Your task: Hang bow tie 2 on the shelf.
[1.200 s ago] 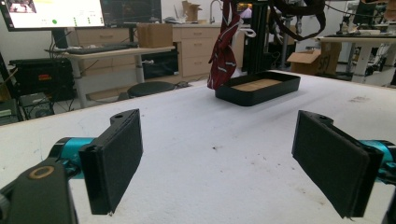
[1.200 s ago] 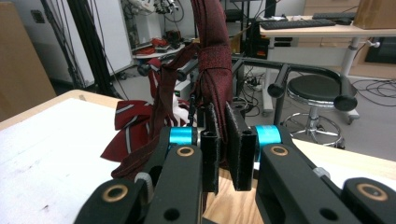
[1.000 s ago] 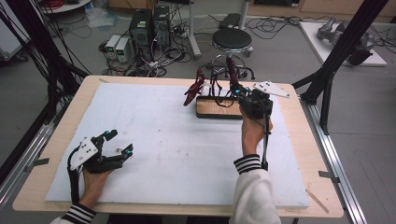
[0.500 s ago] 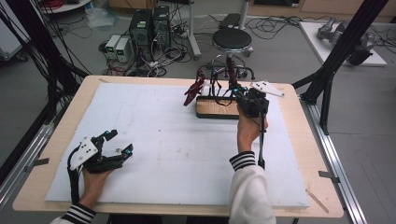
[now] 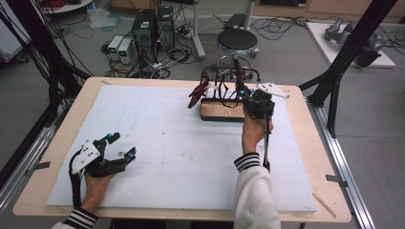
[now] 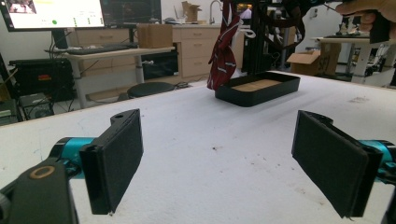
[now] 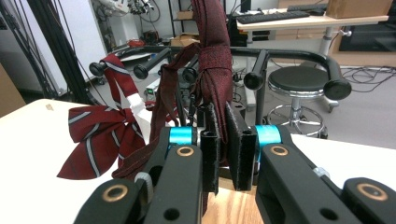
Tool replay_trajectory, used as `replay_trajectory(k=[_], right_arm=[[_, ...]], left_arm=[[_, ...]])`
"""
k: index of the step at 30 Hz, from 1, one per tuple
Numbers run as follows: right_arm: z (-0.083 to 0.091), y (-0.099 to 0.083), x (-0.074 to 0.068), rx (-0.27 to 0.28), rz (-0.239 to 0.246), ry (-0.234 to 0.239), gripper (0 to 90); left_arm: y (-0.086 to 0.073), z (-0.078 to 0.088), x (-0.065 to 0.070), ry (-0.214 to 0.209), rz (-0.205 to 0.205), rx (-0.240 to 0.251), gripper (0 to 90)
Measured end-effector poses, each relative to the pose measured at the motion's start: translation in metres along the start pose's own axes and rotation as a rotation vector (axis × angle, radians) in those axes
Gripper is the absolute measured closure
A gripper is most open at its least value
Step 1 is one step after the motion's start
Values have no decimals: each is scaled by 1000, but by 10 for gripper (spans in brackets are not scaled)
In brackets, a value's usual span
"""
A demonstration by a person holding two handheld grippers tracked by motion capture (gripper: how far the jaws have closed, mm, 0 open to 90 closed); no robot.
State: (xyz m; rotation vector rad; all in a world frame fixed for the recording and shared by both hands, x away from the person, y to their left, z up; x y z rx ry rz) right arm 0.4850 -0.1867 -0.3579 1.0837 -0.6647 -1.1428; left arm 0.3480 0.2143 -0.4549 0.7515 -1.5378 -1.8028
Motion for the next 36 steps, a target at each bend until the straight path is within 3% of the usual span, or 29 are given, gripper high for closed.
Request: replay_trajectory(k=[14, 22, 36], right_arm=[[-12, -5, 7, -35, -1, -12, 848], [-18, 0, 9, -60, 27, -15, 849], [-30, -9, 12, -109, 26, -19, 848]], left_arm=[[0, 0, 0, -1, -5, -2, 169], [0, 0, 0, -2, -7, -3, 169], [0, 0, 1, -2, -6, -2, 169]])
Point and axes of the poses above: each handheld gripper's, and its own axes: z roughly backward along the jaws, y roughly out of its top, x roughly to its right, the point moved 8 cm from there along -z, roughly forward along the jaws, and after that the axes turned 8 degrees about -x, right-handed, at the moved point
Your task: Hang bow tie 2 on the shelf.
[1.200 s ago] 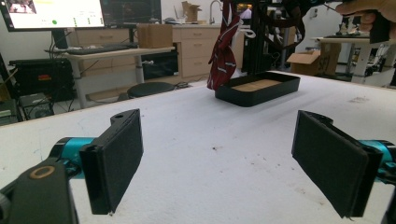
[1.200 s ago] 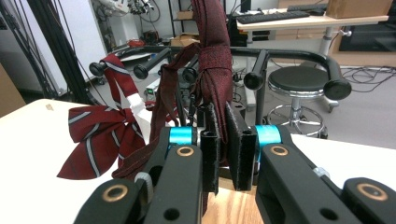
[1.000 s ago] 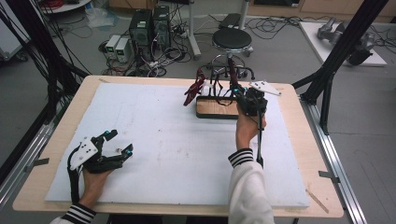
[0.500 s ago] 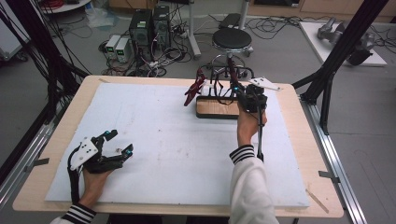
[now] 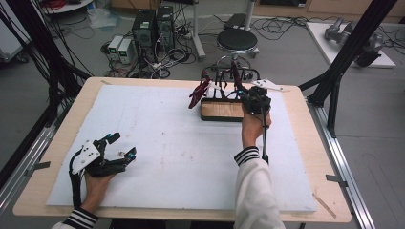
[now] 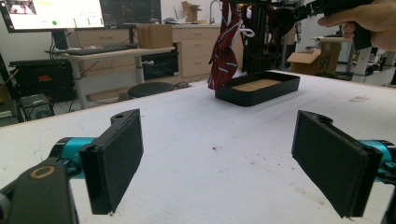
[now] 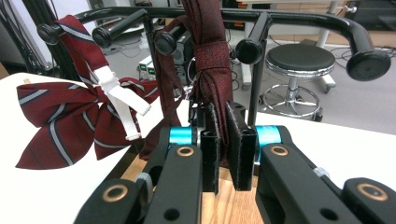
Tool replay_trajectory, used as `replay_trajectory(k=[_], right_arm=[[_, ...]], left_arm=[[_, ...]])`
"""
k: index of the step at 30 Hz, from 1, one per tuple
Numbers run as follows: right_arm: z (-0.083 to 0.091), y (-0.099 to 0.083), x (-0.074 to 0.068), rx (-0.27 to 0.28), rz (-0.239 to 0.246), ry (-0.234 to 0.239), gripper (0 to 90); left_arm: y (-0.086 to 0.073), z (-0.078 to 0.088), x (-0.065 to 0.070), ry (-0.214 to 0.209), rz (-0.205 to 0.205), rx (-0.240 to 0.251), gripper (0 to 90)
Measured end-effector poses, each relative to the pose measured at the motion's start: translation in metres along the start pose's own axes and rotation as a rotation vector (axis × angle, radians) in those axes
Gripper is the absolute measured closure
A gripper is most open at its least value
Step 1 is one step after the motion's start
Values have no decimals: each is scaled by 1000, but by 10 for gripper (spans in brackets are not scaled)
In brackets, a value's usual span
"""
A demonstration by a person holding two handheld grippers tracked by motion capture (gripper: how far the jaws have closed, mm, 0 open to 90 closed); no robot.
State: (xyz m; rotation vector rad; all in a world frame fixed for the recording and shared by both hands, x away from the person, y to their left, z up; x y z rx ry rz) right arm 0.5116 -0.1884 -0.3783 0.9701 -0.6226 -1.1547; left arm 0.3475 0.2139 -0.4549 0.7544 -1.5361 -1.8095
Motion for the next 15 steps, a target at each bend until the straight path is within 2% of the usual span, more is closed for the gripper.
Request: replay_trajectory(k=[15], right_arm=[[-5, -6, 4, -37, -2, 21, 838]], left_arm=[[0, 0, 0, 0, -1, 2, 169]])
Point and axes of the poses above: each handheld gripper's, and its own axes: z roughly backward along the jaws, y roughly out of its top, x roughly to its right, the point moved 8 cm from there along -z, roughly forward along the jaws, and after that the axes turned 8 degrees about -x, right-handed, at the moved point
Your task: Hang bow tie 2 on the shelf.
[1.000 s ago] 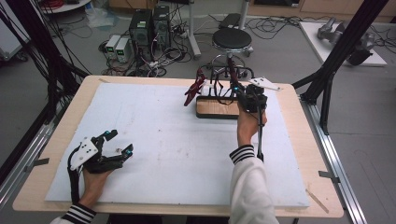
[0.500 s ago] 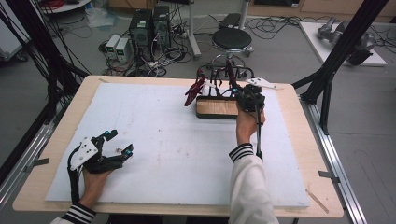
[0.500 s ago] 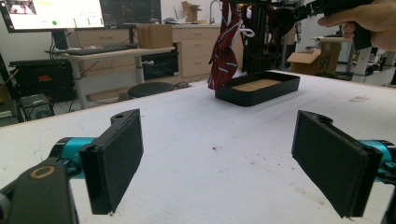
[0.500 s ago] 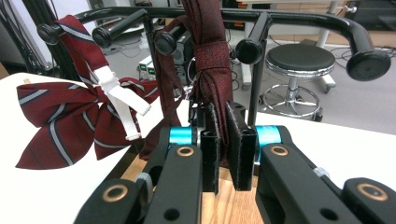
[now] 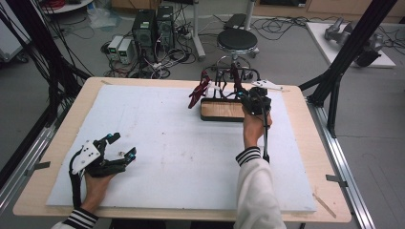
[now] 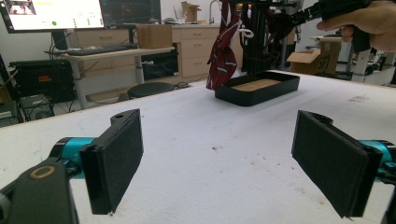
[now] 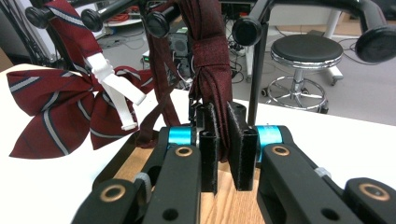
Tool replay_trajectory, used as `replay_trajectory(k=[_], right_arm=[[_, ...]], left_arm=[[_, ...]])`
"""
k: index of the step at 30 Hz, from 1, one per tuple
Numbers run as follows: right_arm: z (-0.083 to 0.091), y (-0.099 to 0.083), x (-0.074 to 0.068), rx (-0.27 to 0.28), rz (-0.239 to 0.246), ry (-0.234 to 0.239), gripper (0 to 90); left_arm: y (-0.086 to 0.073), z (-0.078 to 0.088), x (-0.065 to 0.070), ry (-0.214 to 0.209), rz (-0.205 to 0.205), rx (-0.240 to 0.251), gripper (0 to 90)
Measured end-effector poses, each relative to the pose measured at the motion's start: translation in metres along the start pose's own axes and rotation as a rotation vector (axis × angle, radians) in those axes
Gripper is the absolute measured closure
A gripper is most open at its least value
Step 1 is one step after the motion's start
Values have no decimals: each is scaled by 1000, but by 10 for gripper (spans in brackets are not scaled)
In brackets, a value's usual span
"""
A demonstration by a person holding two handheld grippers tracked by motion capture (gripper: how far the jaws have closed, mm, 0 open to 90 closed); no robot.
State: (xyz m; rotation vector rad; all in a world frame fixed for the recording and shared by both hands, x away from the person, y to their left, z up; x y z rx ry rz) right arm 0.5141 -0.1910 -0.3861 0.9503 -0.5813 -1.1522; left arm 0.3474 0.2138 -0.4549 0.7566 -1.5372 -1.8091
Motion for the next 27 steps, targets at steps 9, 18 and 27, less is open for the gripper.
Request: replay_trajectory(k=[9, 18, 27], right_arm=[[-1, -2, 2, -15, 10, 5, 696], [1, -5, -4, -57, -6, 18, 193], [33, -4, -22, -51, 55, 114, 121]], left_arm=[[0, 0, 0, 2, -2, -1, 169], [0, 0, 0, 1, 3, 0, 169], [0, 0, -1, 3, 6, 0, 170]])
Point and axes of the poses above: each handheld gripper's, and its own axes: z roughly backward along the jaws, y roughly out of its top, x roughly to its right, the point moved 8 cm from there along -z, roughly forward along the jaws, and after that the axes turned 8 degrees about -x, right-handed, at the moved point
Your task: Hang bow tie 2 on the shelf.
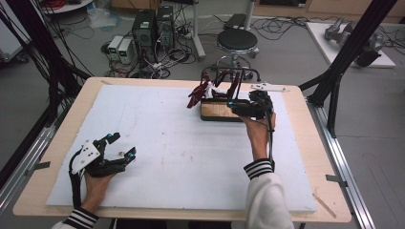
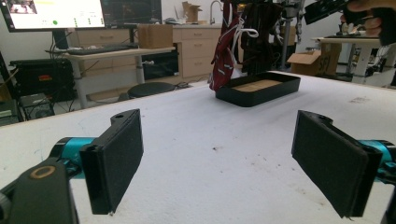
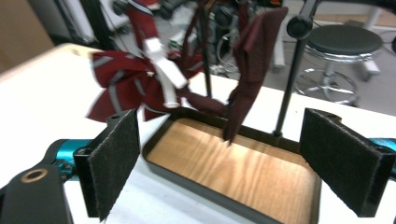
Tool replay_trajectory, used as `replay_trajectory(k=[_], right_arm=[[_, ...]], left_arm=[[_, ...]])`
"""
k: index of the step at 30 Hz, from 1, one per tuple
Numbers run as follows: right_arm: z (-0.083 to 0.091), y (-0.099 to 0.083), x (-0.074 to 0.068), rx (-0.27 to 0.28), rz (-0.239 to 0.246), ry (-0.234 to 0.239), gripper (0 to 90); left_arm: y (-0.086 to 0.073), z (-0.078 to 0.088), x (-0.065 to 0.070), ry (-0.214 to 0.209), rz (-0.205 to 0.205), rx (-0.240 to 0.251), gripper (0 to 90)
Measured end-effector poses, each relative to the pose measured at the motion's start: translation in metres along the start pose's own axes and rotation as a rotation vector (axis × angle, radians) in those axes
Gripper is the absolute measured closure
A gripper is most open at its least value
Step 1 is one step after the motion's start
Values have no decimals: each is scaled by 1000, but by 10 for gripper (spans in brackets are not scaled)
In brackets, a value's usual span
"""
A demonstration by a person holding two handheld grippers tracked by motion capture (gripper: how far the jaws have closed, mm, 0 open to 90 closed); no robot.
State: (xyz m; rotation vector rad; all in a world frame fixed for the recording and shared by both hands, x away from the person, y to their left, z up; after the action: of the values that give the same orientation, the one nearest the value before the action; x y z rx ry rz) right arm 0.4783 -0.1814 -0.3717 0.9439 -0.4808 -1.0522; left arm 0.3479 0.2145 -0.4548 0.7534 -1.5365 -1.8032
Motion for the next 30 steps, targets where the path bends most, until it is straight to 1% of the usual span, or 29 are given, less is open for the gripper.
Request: replay_trajectory(k=[1, 4, 6, 11, 14, 16, 21, 22, 24, 27, 29, 30], right_arm=[[4, -1, -1, 7, -2, 15, 120], [14, -5, -4, 9, 17, 38, 120], [22, -10, -5, 17, 23, 63, 120], [44, -31, -5, 23, 52, 83, 120], [60, -44, -6, 49, 71, 109, 120], [69, -54, -7, 56, 92, 111, 120], [91, -80, -10, 113, 109, 126, 120], [94, -86, -10, 122, 116, 122, 120], [99, -98, -12, 153, 116, 129, 120], [102, -118, -14, 203, 122, 126, 120], [100, -129, -16, 211, 127, 125, 119], [100, -133, -17, 237, 134, 120, 119]], left_arm=[[0, 0, 0, 0, 0, 0, 170], [0, 0, 0, 0, 0, 1, 169], [0, 0, 0, -1, 0, 1, 170], [0, 1, 0, -1, 0, 10, 170], [0, 1, -1, -4, 5, 16, 170], [0, 1, 0, -6, 5, 15, 170], [0, 1, 0, -6, 2, 14, 170], [0, 1, 0, -4, 1, 14, 170], [0, 1, 0, -4, -2, 12, 170], [0, 1, 0, -3, 0, 13, 170], [0, 2, 0, 1, 1, 15, 170], [0, 2, 0, 0, -2, 14, 170]])
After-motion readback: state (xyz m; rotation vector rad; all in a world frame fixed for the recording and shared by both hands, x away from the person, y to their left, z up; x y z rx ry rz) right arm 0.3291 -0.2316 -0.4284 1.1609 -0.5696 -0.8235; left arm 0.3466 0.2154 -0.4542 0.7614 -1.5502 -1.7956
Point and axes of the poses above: each handheld gripper's, and its own axes: z roughly backward along the jaws, y roughly out of its top, x roughly to its right, the point moved 8 cm from there along -z, roughly forward along the jaws, and after that the axes turned 8 degrees about -x, right-handed, at the moved point
